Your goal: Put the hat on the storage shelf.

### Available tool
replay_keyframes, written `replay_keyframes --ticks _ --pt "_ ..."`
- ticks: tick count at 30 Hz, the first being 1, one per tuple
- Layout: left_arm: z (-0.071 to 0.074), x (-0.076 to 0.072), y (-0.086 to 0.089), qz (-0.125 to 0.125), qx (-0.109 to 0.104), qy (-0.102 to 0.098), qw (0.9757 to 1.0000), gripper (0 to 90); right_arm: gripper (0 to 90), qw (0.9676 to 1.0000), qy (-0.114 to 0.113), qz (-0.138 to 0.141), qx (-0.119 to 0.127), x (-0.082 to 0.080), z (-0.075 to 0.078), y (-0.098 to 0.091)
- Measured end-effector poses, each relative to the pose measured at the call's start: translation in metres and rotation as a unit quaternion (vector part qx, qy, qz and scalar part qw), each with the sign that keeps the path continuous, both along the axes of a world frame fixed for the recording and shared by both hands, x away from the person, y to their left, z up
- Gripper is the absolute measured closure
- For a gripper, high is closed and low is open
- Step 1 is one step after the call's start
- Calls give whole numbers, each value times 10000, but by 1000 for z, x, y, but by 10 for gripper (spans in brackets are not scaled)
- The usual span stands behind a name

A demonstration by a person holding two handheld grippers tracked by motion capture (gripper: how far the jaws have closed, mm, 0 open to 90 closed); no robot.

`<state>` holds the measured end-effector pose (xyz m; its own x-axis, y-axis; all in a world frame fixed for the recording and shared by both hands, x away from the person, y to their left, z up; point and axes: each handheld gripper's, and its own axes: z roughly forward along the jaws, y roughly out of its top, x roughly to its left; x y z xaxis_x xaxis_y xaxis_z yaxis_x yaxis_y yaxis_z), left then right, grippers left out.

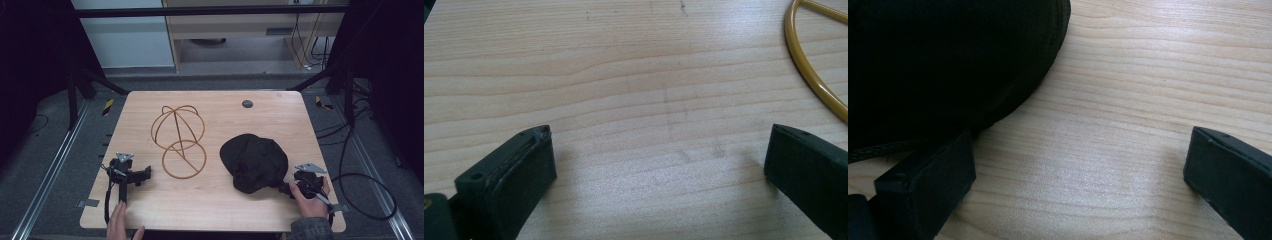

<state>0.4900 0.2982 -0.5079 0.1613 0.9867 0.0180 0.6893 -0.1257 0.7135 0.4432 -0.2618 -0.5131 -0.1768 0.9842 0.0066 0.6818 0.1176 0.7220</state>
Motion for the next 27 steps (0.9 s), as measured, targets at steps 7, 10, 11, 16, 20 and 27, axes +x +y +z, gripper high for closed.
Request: replay_keyframes --ticks 7,10,11,16,20,27 --pt "0 0 0 2 -3 1 10000 0 6 10000 2 -19 21 1 0 0" --pt "0 0 0 3 -5 1 10000 0 44 10000 -15 -35 17 2 1 -1" --pt "0 0 0 3 -5 0 10000 0 119 10000 -3 -66 35 -1 6 -2" --pt "0 2 -1 -10 -4 -2 10000 0 99 9999 -21 112 -127 -13 24 -7" --pt "0 2 0 -10 -2 0 10000 0 109 9993 -144 332 -102 -25 44 -5" --pt "0 2 -2 67 0 8 10000 0 118 9973 12 732 -76 -36 62 -2"
